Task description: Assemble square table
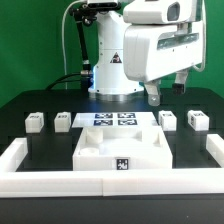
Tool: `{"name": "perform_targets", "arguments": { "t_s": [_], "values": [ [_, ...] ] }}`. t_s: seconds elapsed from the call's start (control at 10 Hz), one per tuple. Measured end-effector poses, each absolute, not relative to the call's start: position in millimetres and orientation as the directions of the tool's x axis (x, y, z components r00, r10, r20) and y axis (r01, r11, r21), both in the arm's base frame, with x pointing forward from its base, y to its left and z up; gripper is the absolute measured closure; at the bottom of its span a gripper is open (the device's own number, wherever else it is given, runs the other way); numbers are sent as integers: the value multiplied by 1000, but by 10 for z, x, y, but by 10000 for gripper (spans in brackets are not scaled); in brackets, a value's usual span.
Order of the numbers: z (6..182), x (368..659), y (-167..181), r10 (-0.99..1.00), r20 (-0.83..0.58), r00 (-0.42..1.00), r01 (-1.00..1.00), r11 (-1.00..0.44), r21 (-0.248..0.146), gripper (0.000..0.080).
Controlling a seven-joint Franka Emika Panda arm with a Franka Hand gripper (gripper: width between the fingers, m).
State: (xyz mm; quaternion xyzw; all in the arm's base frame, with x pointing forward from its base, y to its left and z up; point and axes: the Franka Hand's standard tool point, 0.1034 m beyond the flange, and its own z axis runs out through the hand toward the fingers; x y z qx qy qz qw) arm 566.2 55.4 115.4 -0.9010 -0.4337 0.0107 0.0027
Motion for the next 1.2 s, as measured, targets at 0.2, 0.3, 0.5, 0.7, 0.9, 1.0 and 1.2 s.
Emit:
{"name": "perform_targets", "arguments": {
  "t_s": [0.2,0.3,0.5,0.7,0.9,1.0,1.2],
  "values": [
    [1154,5662,554,782,-17,624,781,-624,-14,150],
    [1154,5662,554,782,-17,624,781,-624,-14,150],
    [1153,5662,554,782,-17,624,781,-624,-14,150],
    [1153,5662,554,782,-17,624,781,-624,-14,150],
    [1152,5662,554,782,-17,624,781,-624,-14,150],
    [1143,5653,550,786,-17,618,786,-618,-14,150],
    [1023,5492,481,877,-24,479,877,-480,-25,150]
  ]
}}
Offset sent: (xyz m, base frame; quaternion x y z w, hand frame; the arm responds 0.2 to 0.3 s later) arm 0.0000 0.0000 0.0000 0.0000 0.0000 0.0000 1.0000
